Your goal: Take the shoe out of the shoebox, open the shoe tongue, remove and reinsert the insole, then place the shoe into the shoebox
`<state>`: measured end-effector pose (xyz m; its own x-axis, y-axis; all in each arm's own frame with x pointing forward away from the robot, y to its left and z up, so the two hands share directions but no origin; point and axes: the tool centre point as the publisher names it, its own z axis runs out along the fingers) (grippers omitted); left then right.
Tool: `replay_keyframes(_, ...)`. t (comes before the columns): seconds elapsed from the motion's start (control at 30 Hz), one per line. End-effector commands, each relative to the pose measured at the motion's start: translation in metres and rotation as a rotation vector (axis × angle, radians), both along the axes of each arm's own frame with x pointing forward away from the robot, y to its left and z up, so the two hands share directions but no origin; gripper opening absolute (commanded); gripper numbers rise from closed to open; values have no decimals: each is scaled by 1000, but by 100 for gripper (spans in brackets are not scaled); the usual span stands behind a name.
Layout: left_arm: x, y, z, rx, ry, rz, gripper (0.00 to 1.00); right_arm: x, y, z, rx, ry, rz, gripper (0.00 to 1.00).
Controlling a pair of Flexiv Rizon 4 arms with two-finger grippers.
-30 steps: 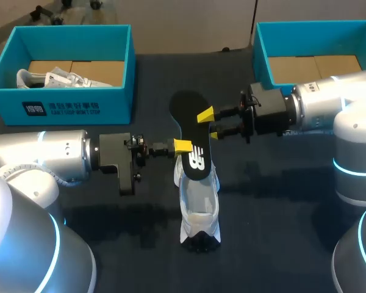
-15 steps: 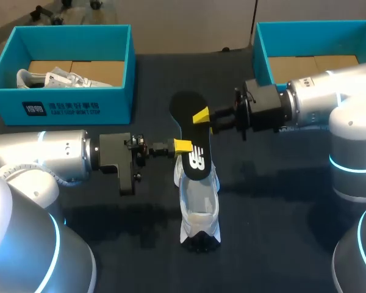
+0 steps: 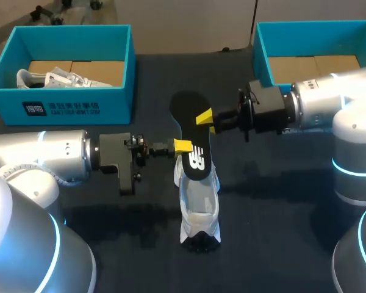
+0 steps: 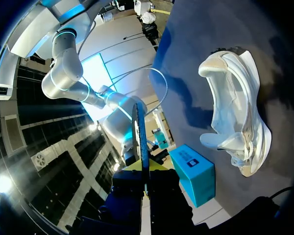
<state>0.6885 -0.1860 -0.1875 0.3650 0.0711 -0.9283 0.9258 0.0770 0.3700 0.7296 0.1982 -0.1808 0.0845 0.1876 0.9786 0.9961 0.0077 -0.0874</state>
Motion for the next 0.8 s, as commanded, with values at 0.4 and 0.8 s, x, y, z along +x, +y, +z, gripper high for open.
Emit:
replay_keyframes(0.4, 0, 1, 0, -5, 15, 0, 100, 0, 3, 0, 0, -2, -2, 0)
replay_keyframes(0.8, -1, 34, 9, 39, 118, 13, 100, 1, 4, -4, -13, -13, 12, 0)
